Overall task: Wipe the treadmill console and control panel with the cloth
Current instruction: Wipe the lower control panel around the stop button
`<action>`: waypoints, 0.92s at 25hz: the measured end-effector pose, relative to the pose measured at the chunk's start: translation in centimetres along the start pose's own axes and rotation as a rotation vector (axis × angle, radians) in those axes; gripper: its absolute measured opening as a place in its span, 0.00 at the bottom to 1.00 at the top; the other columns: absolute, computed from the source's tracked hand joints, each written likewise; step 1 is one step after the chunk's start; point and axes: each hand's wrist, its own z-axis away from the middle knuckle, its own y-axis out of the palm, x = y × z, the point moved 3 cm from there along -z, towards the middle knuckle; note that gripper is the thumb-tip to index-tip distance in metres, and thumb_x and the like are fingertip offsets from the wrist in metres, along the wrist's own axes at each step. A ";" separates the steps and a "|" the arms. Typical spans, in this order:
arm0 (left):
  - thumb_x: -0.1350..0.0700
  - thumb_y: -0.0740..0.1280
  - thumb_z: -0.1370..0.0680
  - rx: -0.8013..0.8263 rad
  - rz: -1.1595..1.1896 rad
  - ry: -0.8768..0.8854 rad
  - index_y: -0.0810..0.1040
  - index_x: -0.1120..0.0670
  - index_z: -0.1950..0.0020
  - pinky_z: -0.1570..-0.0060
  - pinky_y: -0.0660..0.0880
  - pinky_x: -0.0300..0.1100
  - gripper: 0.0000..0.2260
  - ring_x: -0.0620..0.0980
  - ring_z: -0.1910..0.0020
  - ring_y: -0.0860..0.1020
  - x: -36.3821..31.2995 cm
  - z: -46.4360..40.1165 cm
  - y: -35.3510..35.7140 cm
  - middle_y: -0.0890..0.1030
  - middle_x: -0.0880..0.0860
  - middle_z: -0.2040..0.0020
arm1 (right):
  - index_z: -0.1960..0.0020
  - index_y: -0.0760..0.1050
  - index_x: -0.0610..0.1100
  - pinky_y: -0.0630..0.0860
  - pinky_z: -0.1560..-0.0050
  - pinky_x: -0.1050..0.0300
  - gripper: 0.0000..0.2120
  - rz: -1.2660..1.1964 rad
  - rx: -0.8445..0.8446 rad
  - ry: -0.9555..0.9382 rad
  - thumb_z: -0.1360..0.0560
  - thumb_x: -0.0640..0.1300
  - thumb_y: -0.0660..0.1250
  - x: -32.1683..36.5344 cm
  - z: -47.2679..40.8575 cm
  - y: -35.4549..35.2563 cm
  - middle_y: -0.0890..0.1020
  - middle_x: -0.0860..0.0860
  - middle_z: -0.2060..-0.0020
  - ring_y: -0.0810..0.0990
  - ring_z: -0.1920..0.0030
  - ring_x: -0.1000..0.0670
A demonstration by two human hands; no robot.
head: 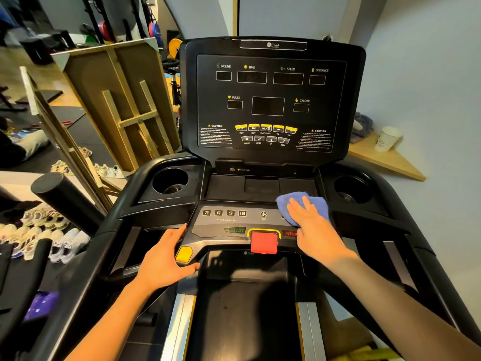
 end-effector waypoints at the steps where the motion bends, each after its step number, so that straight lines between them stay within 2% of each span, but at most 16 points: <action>1: 0.36 0.75 0.37 0.000 0.005 0.000 0.61 0.49 0.23 0.50 0.73 0.35 0.47 0.41 0.45 0.73 0.0 0.0 0.0 0.73 0.46 0.33 | 0.21 0.56 0.40 0.69 0.31 0.50 0.34 -0.020 -0.008 -0.010 0.24 0.30 0.63 1.3 -0.5 0.2 0.53 0.38 0.20 0.57 0.21 0.39; 3: 0.36 0.75 0.37 0.000 0.015 -0.004 0.62 0.48 0.23 0.49 0.74 0.35 0.47 0.42 0.44 0.73 0.0 0.0 0.0 0.72 0.46 0.33 | 0.26 0.64 0.38 0.71 0.34 0.45 0.29 -0.069 -0.028 -0.088 0.26 0.28 0.62 4.0 -1.0 1.2 0.60 0.36 0.26 0.63 0.27 0.36; 7: 0.34 0.74 0.38 0.006 0.013 -0.004 0.61 0.48 0.23 0.50 0.74 0.34 0.48 0.43 0.44 0.74 0.0 0.0 0.0 0.72 0.44 0.34 | 0.20 0.56 0.44 0.58 0.24 0.41 0.35 -0.138 -0.017 -0.234 0.24 0.33 0.61 9.0 -2.0 4.2 0.51 0.38 0.20 0.52 0.21 0.34; 10: 0.34 0.73 0.38 -0.001 0.014 0.002 0.62 0.47 0.23 0.53 0.73 0.33 0.47 0.43 0.46 0.76 -0.1 0.0 -0.1 0.72 0.42 0.37 | 0.20 0.59 0.45 0.57 0.24 0.40 0.33 -0.092 0.001 -0.363 0.24 0.33 0.60 12.4 -2.2 5.7 0.51 0.39 0.20 0.53 0.21 0.33; 13: 0.35 0.73 0.38 -0.020 0.026 0.020 0.65 0.46 0.26 0.55 0.76 0.36 0.44 0.45 0.48 0.78 -0.3 0.1 -0.1 0.72 0.40 0.41 | 0.21 0.62 0.45 0.53 0.22 0.41 0.30 -0.029 0.049 -0.520 0.22 0.32 0.58 14.3 -1.7 6.8 0.53 0.41 0.19 0.51 0.20 0.36; 15: 0.35 0.73 0.39 -0.025 0.031 0.026 0.67 0.46 0.28 0.57 0.76 0.35 0.41 0.46 0.49 0.78 -0.4 0.2 -0.1 0.72 0.40 0.42 | 0.21 0.63 0.46 0.52 0.21 0.41 0.29 0.004 0.091 -0.584 0.21 0.32 0.59 14.8 -1.3 6.9 0.54 0.43 0.19 0.50 0.19 0.38; 17: 0.35 0.74 0.39 -0.026 0.030 0.019 0.66 0.46 0.28 0.56 0.77 0.37 0.42 0.46 0.49 0.79 -0.4 0.2 -0.1 0.73 0.41 0.41 | 0.20 0.59 0.48 0.54 0.21 0.41 0.32 0.088 0.158 -0.598 0.21 0.32 0.62 14.8 -1.1 6.7 0.51 0.44 0.18 0.48 0.19 0.40; 19: 0.35 0.74 0.39 -0.022 0.019 0.013 0.65 0.47 0.26 0.55 0.78 0.38 0.44 0.45 0.49 0.78 -0.3 0.2 -0.1 0.73 0.42 0.40 | 0.19 0.57 0.48 0.50 0.21 0.45 0.34 0.137 0.186 -0.626 0.21 0.30 0.62 14.2 -0.6 5.9 0.51 0.46 0.18 0.46 0.19 0.43; 21: 0.34 0.73 0.39 -0.014 0.011 0.010 0.64 0.48 0.25 0.55 0.76 0.36 0.46 0.45 0.48 0.77 -0.3 0.1 0.0 0.73 0.43 0.38 | 0.19 0.57 0.47 0.48 0.21 0.47 0.34 0.140 0.198 -0.643 0.21 0.28 0.61 12.9 -0.1 5.2 0.51 0.47 0.18 0.45 0.18 0.45; 23: 0.33 0.72 0.39 -0.004 0.015 0.004 0.63 0.48 0.24 0.54 0.73 0.33 0.47 0.45 0.46 0.76 -0.2 0.1 -0.1 0.73 0.44 0.37 | 0.19 0.58 0.49 0.50 0.21 0.49 0.35 0.140 0.187 -0.602 0.22 0.27 0.59 10.8 0.2 4.5 0.51 0.50 0.18 0.45 0.18 0.46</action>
